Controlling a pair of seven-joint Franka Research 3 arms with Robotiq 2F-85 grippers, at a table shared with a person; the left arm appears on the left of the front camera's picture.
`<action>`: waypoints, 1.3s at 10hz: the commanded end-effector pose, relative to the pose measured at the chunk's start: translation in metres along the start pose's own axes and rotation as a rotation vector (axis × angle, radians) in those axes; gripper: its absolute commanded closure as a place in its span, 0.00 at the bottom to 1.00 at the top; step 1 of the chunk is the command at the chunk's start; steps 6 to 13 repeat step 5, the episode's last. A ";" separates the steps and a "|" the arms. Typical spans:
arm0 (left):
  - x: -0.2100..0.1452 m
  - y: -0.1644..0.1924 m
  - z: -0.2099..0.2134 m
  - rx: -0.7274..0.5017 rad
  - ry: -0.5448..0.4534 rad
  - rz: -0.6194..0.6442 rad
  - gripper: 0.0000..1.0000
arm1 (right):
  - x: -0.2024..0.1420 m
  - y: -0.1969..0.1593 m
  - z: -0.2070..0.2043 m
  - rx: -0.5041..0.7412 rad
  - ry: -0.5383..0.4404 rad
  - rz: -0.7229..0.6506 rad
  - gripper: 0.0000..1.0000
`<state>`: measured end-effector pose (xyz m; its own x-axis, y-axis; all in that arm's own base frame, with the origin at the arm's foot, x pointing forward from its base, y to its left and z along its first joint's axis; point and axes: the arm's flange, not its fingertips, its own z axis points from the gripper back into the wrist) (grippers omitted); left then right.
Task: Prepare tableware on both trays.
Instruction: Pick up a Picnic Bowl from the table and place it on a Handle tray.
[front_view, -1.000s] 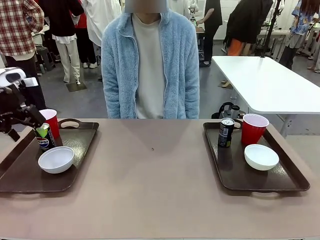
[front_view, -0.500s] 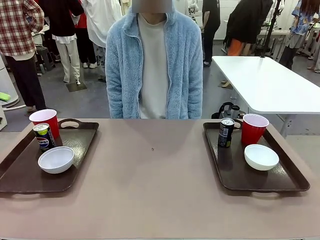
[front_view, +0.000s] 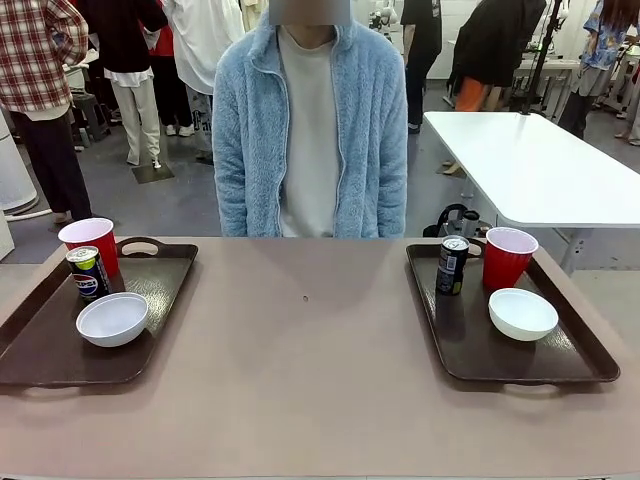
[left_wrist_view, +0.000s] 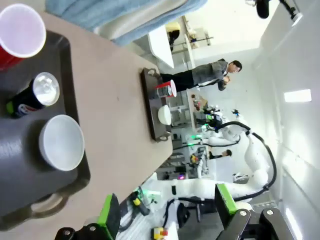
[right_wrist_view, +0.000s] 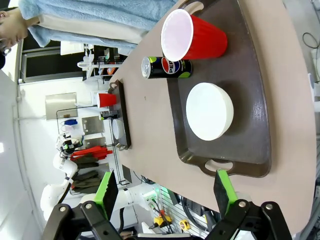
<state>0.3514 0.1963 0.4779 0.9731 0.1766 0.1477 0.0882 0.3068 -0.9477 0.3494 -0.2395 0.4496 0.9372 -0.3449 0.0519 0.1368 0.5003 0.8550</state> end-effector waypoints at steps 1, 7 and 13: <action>0.019 0.003 0.002 0.014 0.052 0.033 0.00 | 0.000 0.000 0.001 -0.005 0.012 -0.002 0.00; 0.007 0.007 0.001 -0.002 0.024 0.025 0.00 | 0.000 0.000 0.001 -0.005 0.012 -0.002 0.00; 0.007 0.007 0.001 -0.002 0.024 0.025 0.00 | 0.000 0.000 0.001 -0.005 0.012 -0.002 0.00</action>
